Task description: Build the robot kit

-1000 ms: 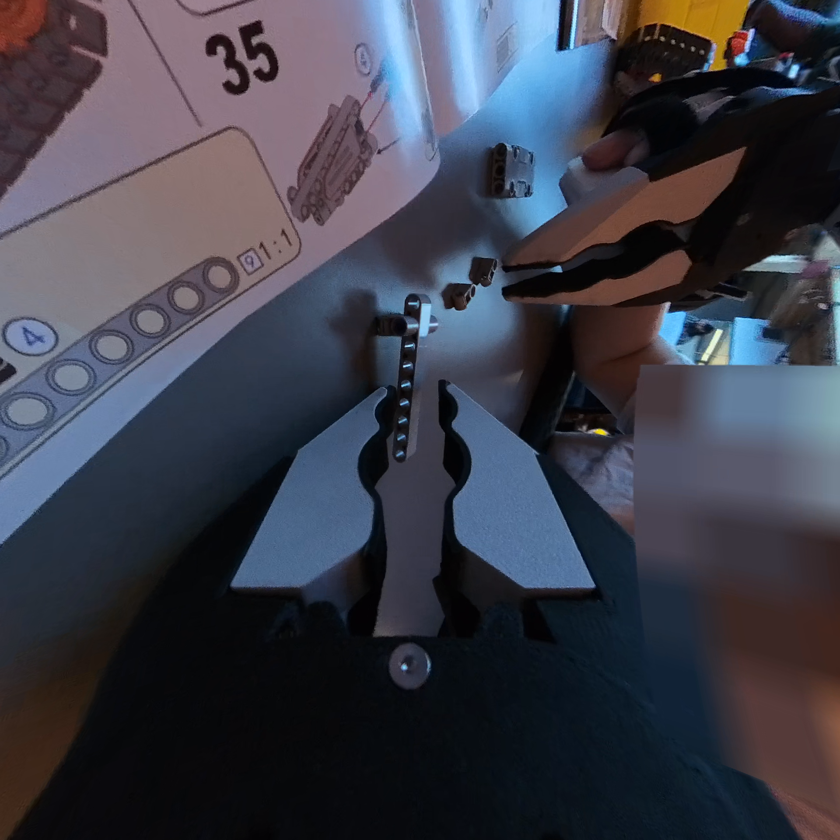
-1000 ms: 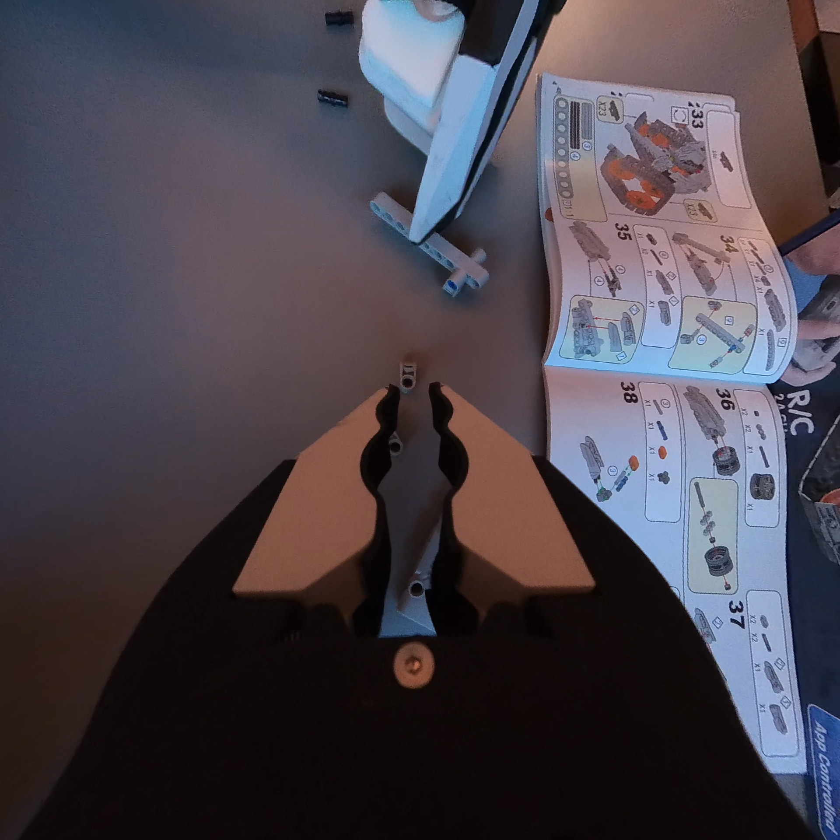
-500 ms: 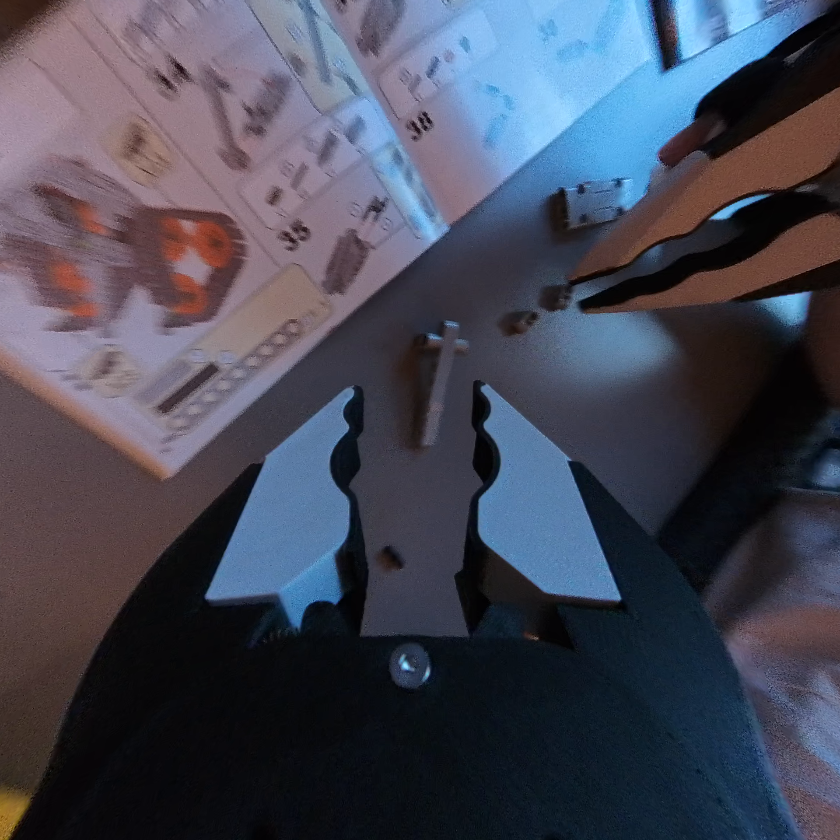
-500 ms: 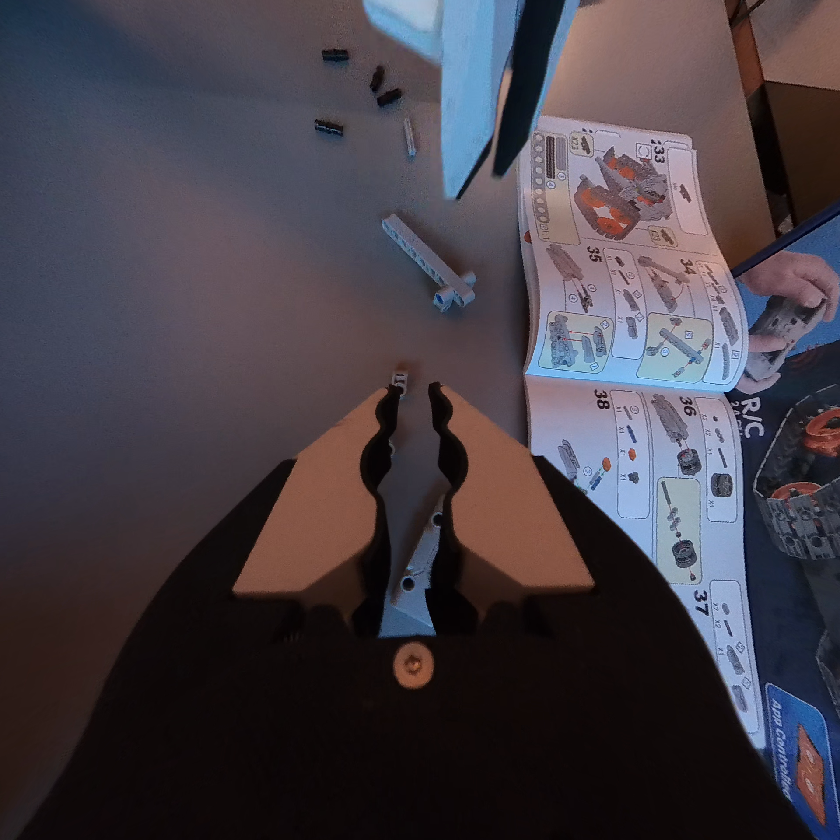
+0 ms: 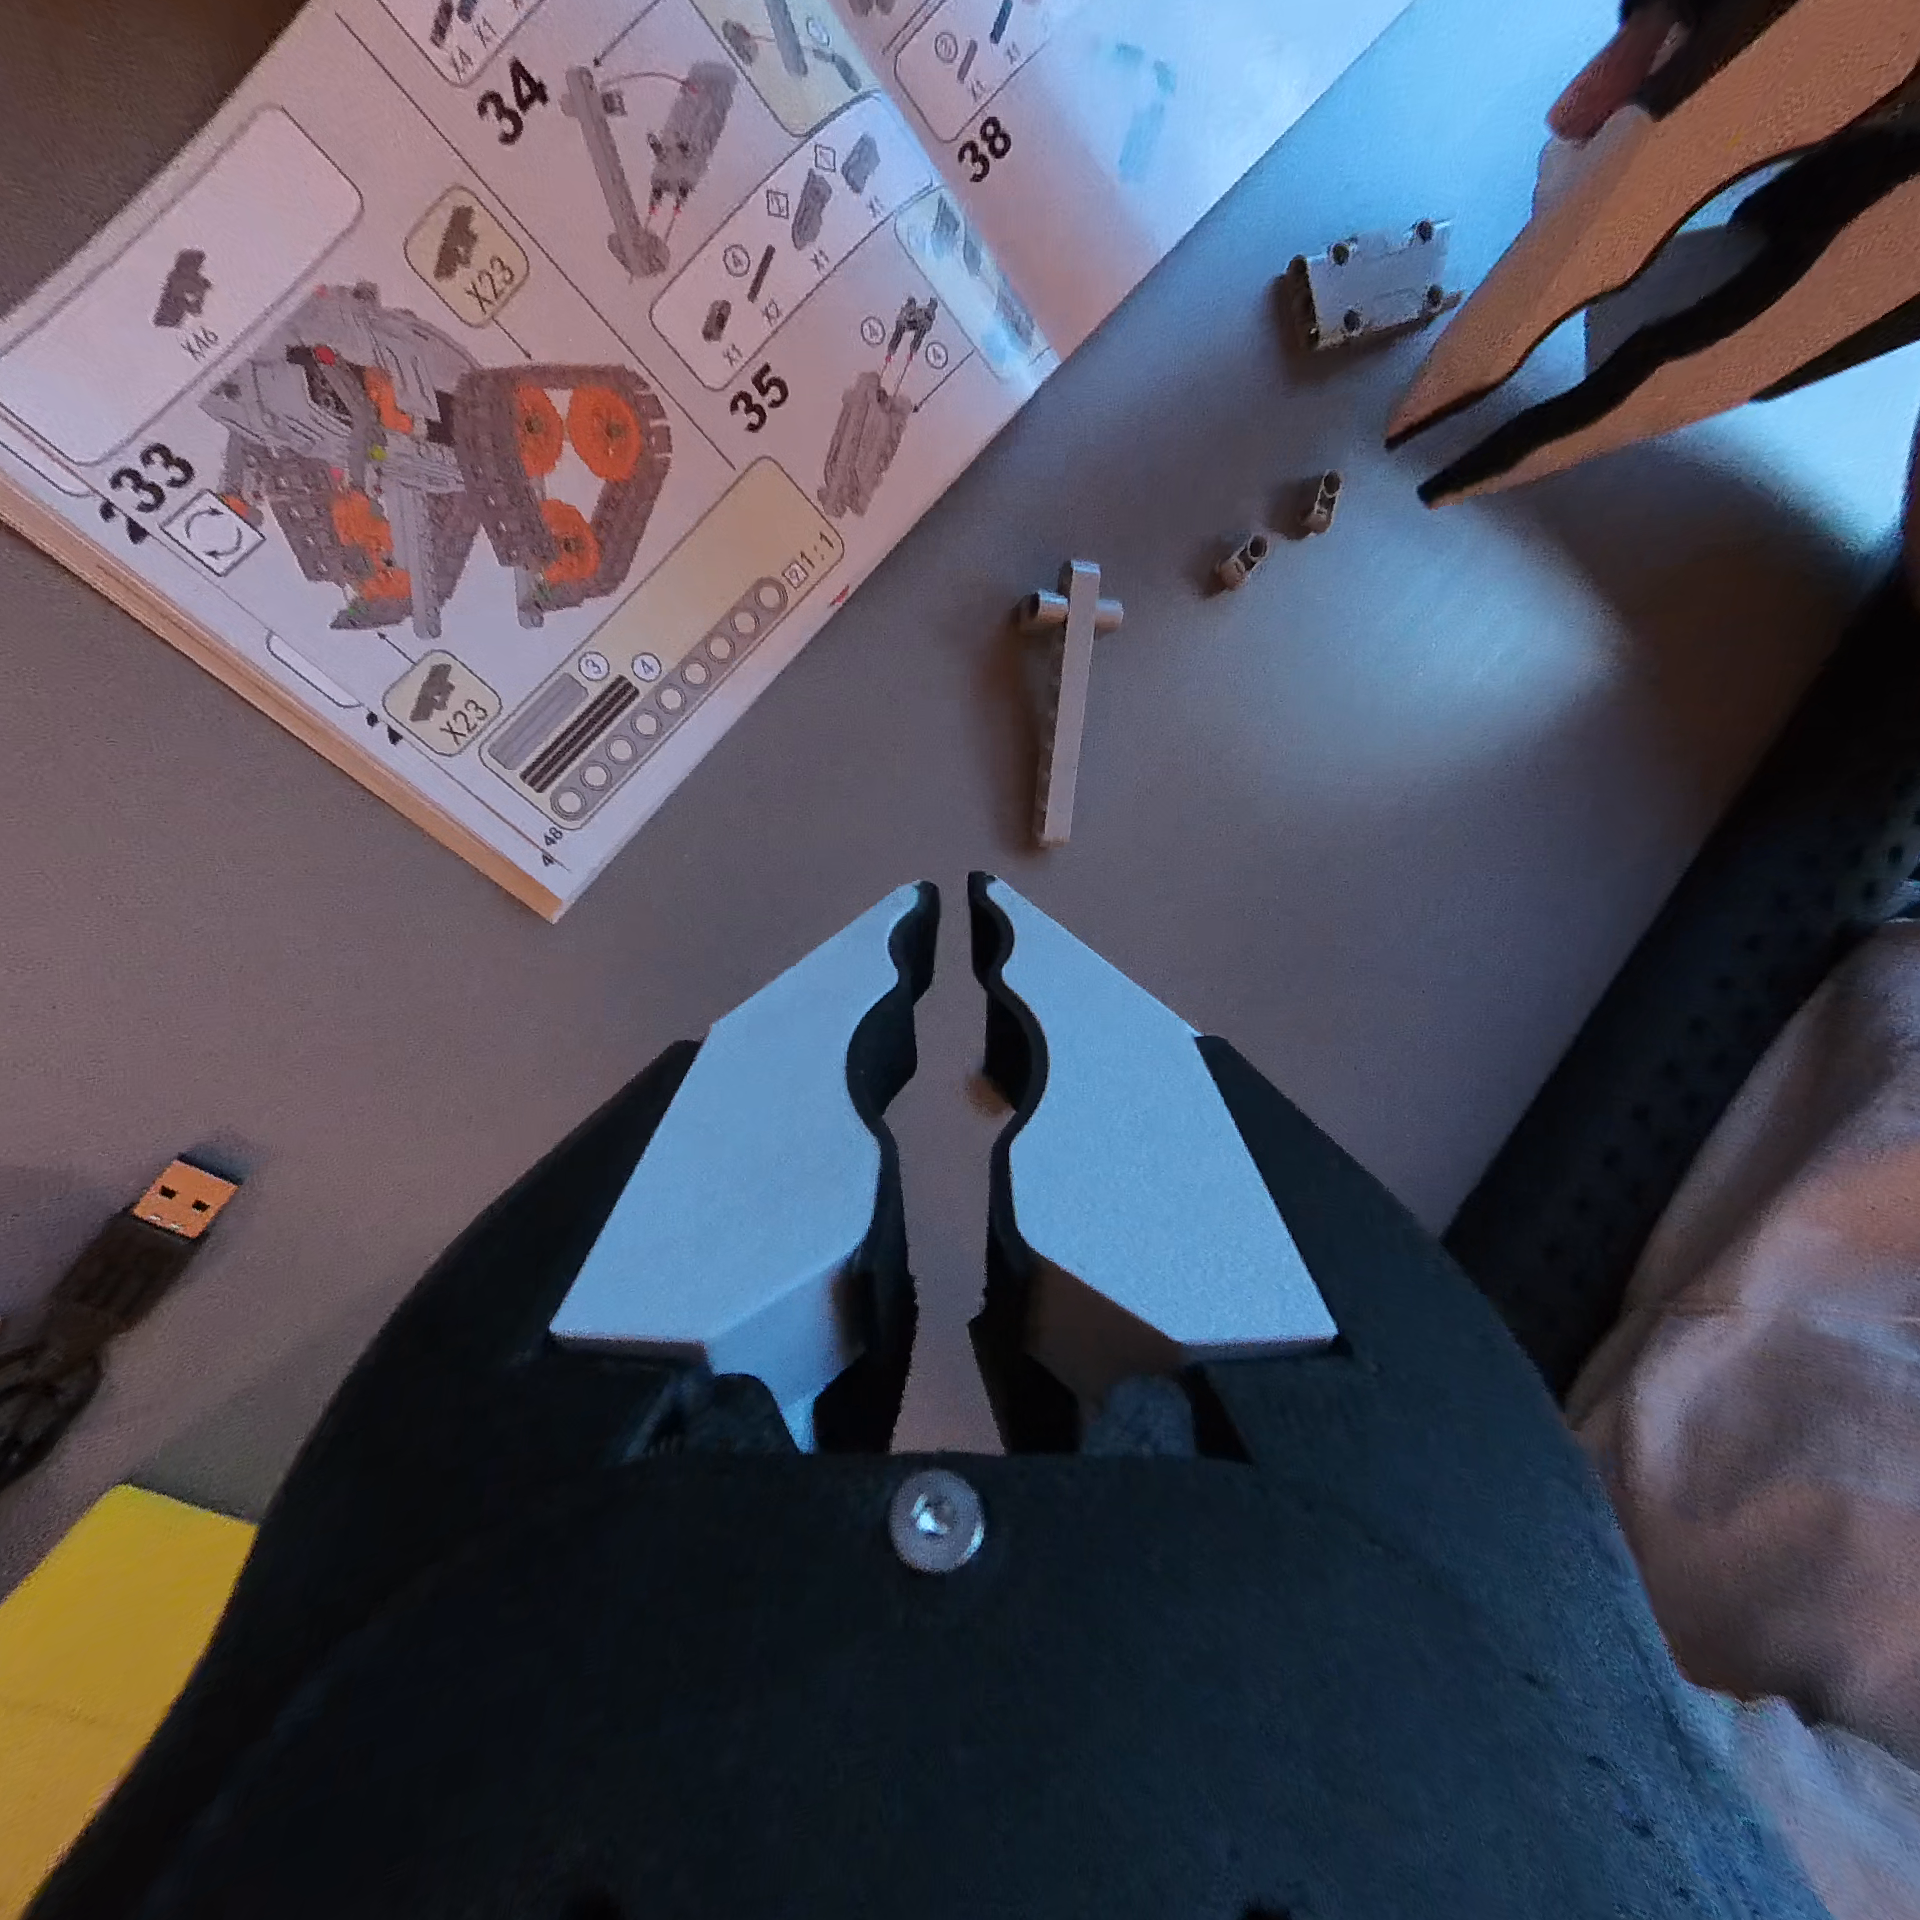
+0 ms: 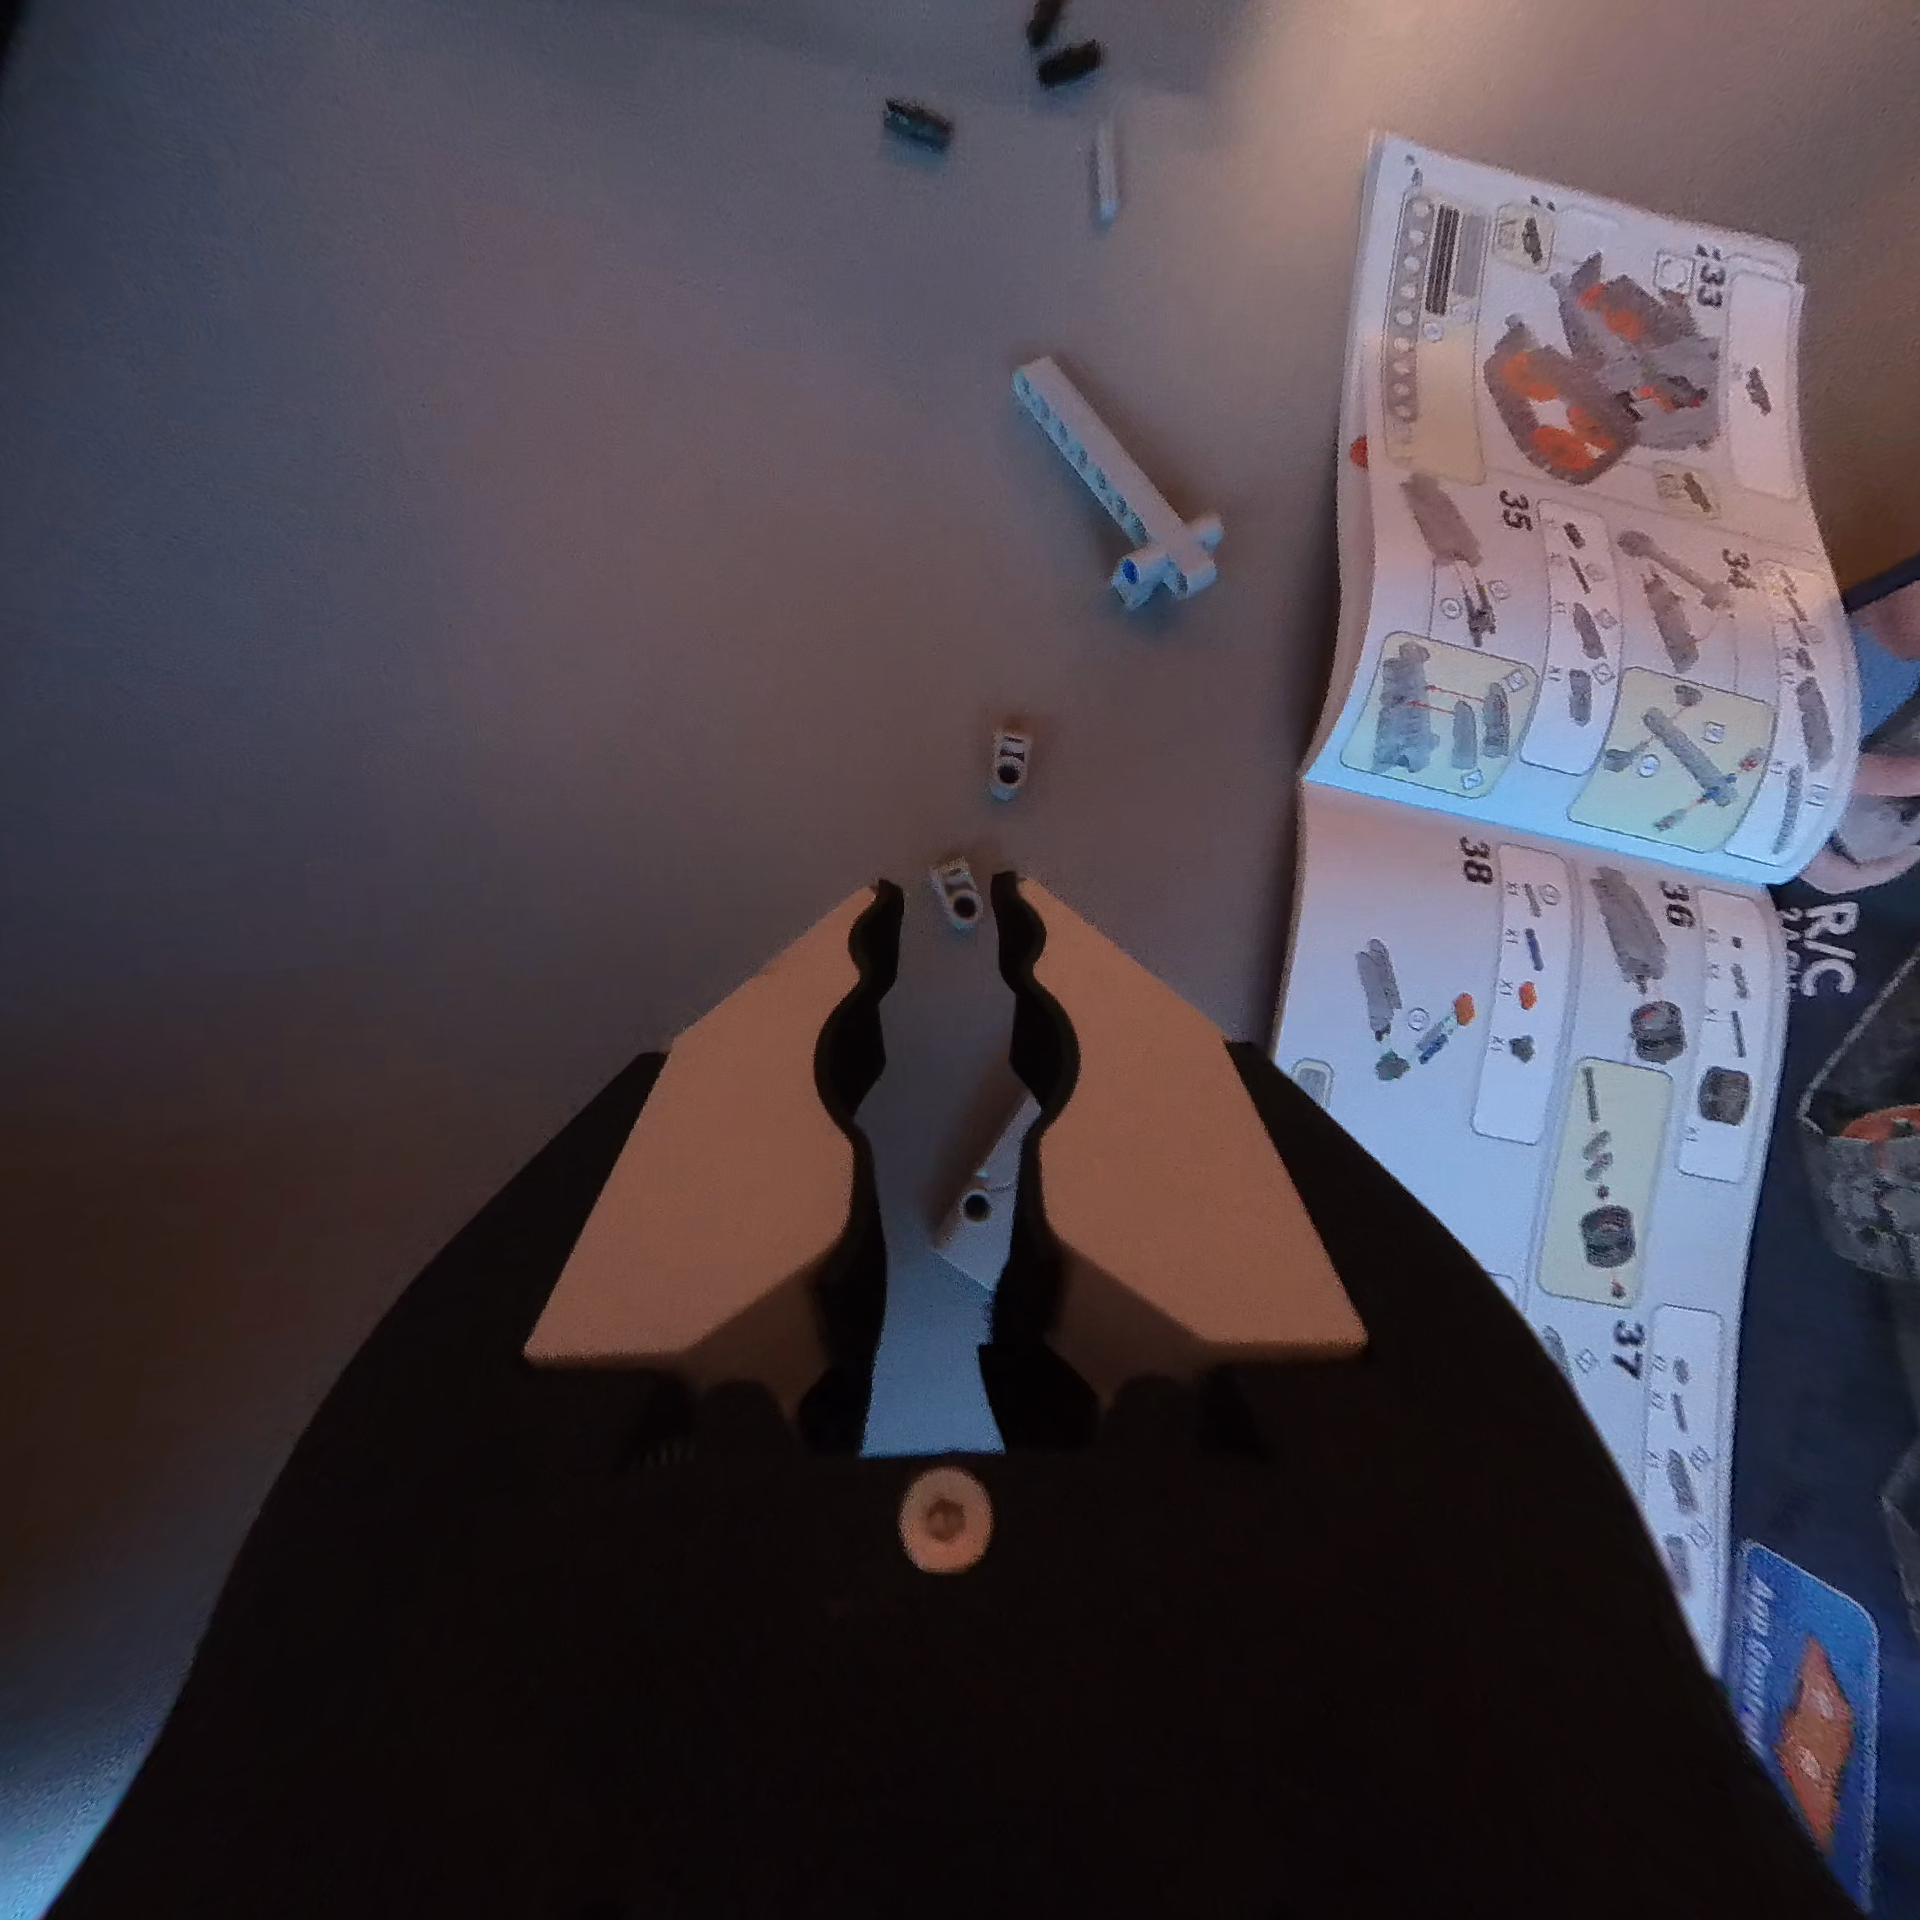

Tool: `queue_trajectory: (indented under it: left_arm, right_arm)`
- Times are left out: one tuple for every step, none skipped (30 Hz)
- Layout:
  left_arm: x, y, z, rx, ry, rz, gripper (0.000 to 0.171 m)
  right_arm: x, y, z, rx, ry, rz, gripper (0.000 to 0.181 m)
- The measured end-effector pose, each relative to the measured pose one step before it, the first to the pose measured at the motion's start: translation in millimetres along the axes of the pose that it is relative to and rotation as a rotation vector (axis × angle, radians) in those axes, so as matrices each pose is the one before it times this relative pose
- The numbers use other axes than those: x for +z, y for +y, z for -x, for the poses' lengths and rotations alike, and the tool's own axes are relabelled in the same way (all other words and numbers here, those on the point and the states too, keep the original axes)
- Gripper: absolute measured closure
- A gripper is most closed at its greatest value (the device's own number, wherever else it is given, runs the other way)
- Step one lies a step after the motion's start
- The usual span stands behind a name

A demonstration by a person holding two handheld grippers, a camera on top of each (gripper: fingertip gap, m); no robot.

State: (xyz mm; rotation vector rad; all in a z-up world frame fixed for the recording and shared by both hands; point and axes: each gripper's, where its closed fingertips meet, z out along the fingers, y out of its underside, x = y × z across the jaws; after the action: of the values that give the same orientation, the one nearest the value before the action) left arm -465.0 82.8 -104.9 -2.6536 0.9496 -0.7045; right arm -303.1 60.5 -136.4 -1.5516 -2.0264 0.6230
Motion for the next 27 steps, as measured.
queue_trajectory:
  left_arm:
    - [-0.43,1.18,2.73,0.0179,-0.024,0.00608,0.165]
    - [-0.49,2.53,4.22,0.0161,-0.034,0.01329,0.16]
    - [-0.07,3.71,2.21,0.0148,-0.019,0.01711,0.157]
    - [0.82,4.09,-1.74,0.009,0.0112,0.01649,0.156]
    - [1.44,3.74,-2.54,0.0045,0.0241,0.01592,0.155]
    - [2.09,2.99,-0.38,0.0097,0.0146,0.01384,0.151]
    - [2.57,3.54,2.5,0.0214,-0.0014,0.01661,0.151]
    - [3.07,4.08,3.9,0.0275,-0.0111,0.01956,0.152]
    - [3.59,4.53,3.54,0.0335,-0.012,0.02475,0.151]
    - [3.67,3.39,2.44,0.0424,-0.0104,0.01722,0.153]
    - [3.6,3.41,1.37,0.0348,-0.0053,0.01577,0.154]
    - [2.83,4.48,1.74,0.0178,-0.007,0.02522,0.157]
    - [1.75,3.47,1.63,0.0059,-0.007,0.01613,0.158]
    - [0.85,1.02,-0.3,0.0045,0.0043,0.00164,0.159]
    - [0.07,-0.67,-3.55,0.0071,0.0208,-0.00582,0.159]
    - [-0.13,-1.13,-4.51,0.0093,0.0222,-0.00478,0.16]
    - [0.21,-1.26,-1.7,0.0094,0.0006,-0.00014,0.159]
    - [0.92,-0.04,-0.3,0.0107,-0.0082,0.00926,0.158]
    - [1.8,0.39,-0.69,0.0144,-0.0066,0.01332,0.157]
    - [2.29,0.64,0.14,0.0147,-0.0094,0.01402,0.158]
    - [2.2,0.7,2.63,0.0082,-0.0211,0.01442,0.16]
    - [2.02,0.56,1.03,0.0022,-0.0065,0.00933,0.163]
    - [2.08,1.27,-1.49,0.0001,0.0122,0.01017,0.163]
    - [1.54,0.24,1.18,-0.0007,-0.0039,0.00366,0.16]
    - [1.07,-0.23,2.32,-0.0045,-0.0104,0.00206,0.156]
    - [0.96,0.01,-1.61,-0.0013,0.0108,0.00407,0.157]
    - [1.07,0.01,-2.05,0.0051,0.0086,0.00478,0.156]
  right_arm:
    - [2.57,2.29,-2.85,-0.0109,0.0202,0.0162,0.162]
    - [3.3,1.18,0.63,-0.0036,-0.0025,0.008,0.162]
    - [3.8,2.22,1.17,0.0016,-0.008,0.0139,0.162]
    - [4.1,4.04,-0.04,0.0012,-0.0005,0.0234,0.161]
    - [3.99,3.79,0.31,0.0004,-0.0029,0.0207,0.162]
    - [2.41,0.23,1.74,0.0026,-0.013,-0.0012,0.166]
    - [0.27,-2.7,1.31,0.0094,-0.0116,-0.0173,0.174]
    - [0.12,0.55,-1.34,0.0088,0.0066,0.0088,0.174]
    - [-0.39,0.86,-0.04,0.005,-0.0011,0.0098,0.174]
    - [-0.45,0.56,2.2,0.0068,-0.0137,0.007,0.174]
    - [-0.39,0.2,0.86,0.008,-0.0067,0.0023,0.174]
    - [-0.18,0.25,-0.19,0.0079,-0.0011,0.0014,0.174]
    - [-0.07,0.04,-0.23,0.0092,-0.0023,-0.0005,0.174]
    - [-0.11,0.11,-0.52,0.009,-0.001,0.0,0.174]
    - [-0.14,0.37,-1.34,0.0066,0.005,0.0017,0.174]
    - [-0.26,0.49,-0.7,0.0027,0.0024,0.0016,0.174]
    - [-0.3,0.51,0.04,0.0003,-0.0004,0.0018,0.174]
    - [-0.35,0.38,-0.22,-0.0019,0.0017,0.0015,0.174]
    - [-0.34,0.58,-0.51,-0.0025,0.0035,0.0026,0.174]
    - [-0.33,0.59,-0.56,-0.0019,0.004,0.0032,0.174]
    - [-0.26,0.44,-0.46,-0.0019,0.004,0.0023,0.174]
    - [0.03,0.11,-0.51,-0.0027,0.0039,0.0001,0.174]
    - [0.28,-0.3,-0.38,-0.0023,0.0028,-0.0011,0.174]
    - [0.35,-0.44,0.34,0.0006,-0.0016,-0.0022,0.174]
    - [0.19,-0.29,0.32,0.0024,-0.0028,-0.0012,0.174]
    - [0.02,0.01,0.14,0.0016,-0.0017,0.0004,0.174]
    - [-0.18,0.29,0.02,-0.0004,-0.0001,0.0009,0.174]
